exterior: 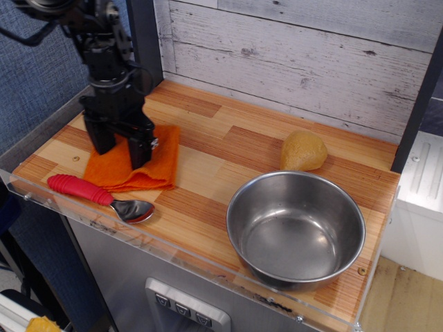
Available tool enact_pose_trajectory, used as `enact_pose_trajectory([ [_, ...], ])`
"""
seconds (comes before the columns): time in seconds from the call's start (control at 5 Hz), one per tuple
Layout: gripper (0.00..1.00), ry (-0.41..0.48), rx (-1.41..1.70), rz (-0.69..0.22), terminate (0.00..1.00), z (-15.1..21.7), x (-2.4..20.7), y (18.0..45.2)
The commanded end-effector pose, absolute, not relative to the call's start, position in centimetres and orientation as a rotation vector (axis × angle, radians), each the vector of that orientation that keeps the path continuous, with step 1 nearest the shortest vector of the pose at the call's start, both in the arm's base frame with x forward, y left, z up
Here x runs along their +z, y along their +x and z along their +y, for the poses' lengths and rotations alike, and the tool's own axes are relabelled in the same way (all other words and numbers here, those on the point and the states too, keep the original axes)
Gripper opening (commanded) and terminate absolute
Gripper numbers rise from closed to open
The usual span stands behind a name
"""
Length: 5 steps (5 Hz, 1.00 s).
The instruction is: Place the cloth behind the pot.
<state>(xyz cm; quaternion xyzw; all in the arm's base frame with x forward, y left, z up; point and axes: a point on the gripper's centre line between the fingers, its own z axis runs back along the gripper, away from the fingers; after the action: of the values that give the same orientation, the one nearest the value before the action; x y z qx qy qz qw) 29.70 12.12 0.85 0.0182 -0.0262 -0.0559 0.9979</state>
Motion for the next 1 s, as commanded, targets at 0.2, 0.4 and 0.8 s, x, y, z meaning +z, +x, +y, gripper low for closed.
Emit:
enact_pose_trajectory([
  [0.2, 1.0, 0.019, -0.152, -0.046, 0.0, 6.7, 0.0, 34.8],
  [0.4, 1.0, 0.009, -0.163, -0.046, 0.0, 4.6, -0.8, 36.9],
  [0.8, 1.0, -0.008, -0.259, -0.036, 0.0, -1.1, -2.2, 40.0],
])
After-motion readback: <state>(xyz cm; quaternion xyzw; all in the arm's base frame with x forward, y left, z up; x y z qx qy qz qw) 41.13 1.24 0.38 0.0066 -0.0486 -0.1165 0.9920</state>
